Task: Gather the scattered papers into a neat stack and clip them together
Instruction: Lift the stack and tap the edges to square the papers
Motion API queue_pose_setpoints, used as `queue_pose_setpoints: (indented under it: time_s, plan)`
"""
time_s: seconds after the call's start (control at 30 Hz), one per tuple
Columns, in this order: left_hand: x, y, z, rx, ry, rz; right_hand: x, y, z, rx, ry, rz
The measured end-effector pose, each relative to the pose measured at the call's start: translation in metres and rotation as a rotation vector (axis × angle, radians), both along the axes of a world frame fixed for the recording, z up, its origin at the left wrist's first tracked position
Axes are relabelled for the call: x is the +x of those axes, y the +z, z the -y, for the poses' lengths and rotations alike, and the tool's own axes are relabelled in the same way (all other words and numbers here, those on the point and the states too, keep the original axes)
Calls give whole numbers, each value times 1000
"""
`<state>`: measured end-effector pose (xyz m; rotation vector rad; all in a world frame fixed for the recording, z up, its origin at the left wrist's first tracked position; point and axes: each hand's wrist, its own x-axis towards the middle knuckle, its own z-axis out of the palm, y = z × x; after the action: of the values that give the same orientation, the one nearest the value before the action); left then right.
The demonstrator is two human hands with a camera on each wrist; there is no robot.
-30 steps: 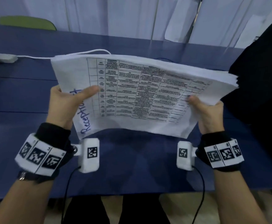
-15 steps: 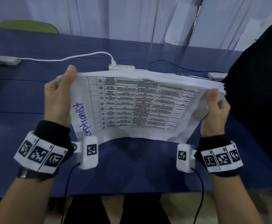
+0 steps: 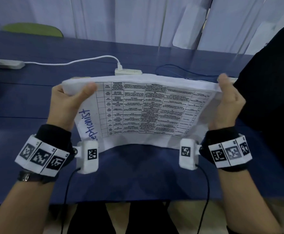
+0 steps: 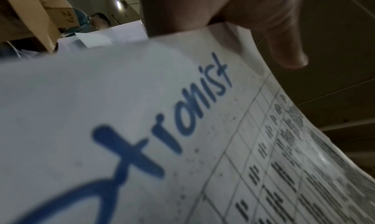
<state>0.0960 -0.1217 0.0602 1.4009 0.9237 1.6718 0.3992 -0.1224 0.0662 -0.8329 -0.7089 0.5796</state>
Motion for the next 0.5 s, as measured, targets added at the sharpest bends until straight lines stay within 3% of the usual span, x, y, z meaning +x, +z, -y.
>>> queue_pose_setpoints:
  time_s: [0.17,0.4,0.5]
  plan:
    - [-7,-4,-3,52,-78,3,9,-1,-5,-54,51,-87]
    - [-4,-3,-3,-27,-80,-18,12,-2,-1,-154,-16,74]
    - [-2,-4,-3,-44,-28,-40,7,-5,8,-33,23,111]
